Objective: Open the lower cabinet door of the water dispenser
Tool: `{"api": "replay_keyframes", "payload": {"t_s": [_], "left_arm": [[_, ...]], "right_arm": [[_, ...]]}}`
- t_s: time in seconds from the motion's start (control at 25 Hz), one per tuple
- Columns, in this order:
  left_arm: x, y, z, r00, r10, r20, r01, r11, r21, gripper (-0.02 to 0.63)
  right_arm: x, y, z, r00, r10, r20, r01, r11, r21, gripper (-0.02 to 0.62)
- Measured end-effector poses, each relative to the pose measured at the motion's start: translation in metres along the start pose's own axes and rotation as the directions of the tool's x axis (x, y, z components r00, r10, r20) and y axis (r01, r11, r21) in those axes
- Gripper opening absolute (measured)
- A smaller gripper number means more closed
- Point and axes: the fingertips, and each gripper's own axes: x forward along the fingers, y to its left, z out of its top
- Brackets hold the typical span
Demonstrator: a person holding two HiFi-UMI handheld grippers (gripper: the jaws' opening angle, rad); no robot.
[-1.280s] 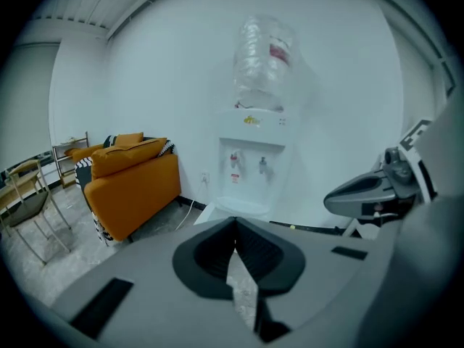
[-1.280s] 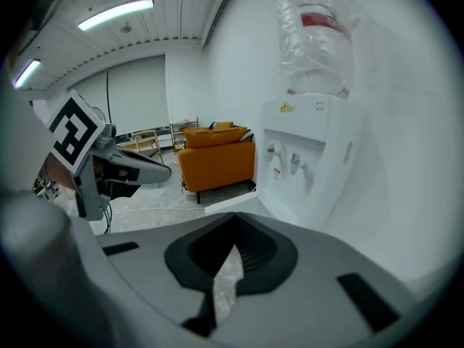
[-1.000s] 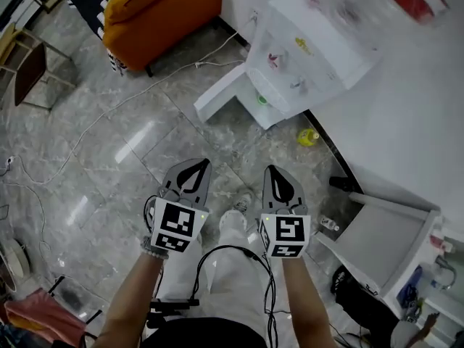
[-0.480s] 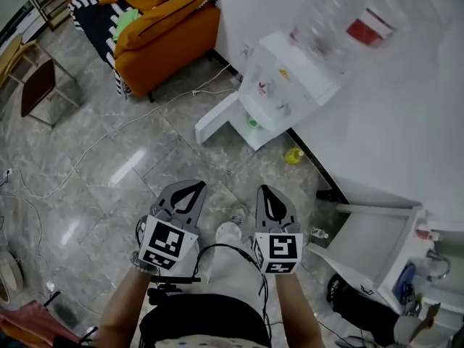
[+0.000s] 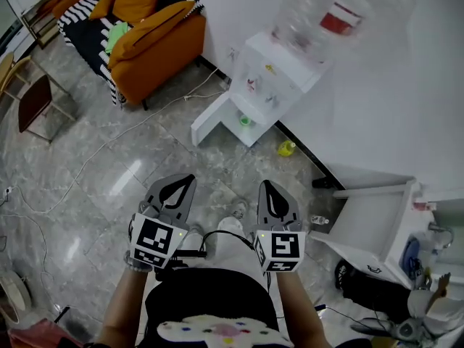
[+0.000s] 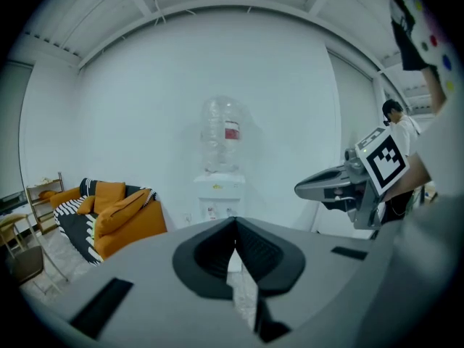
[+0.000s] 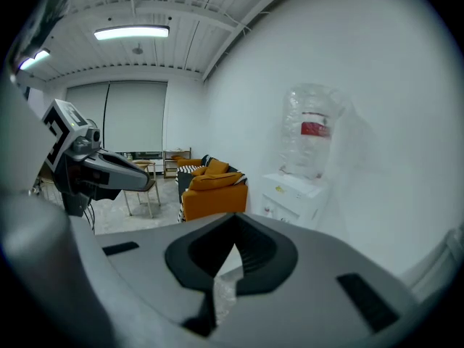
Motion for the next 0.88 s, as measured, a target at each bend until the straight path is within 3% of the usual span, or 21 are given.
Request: {"api": "replay_keyframes", "payload": {"t_s": [0.32, 0.88], "left_arm": [[-0.032, 0.014, 0.013, 0.999, 0.009, 0.047, -0.009, 1.000, 0.013, 0.012], [-0.052, 0.018, 0.004, 0.998, 0.003, 0.061, -0.001, 0.999, -0.038, 0.012]], "right_arm": [[-0.026, 0.023, 0.002, 1.000, -0.005, -0.001, 0.005, 1.000, 0.001, 0.005], [-0.036, 0.036, 0.014, 1.000, -0.006, 0.021, 0.006, 1.000, -0.018, 0.005]]}}
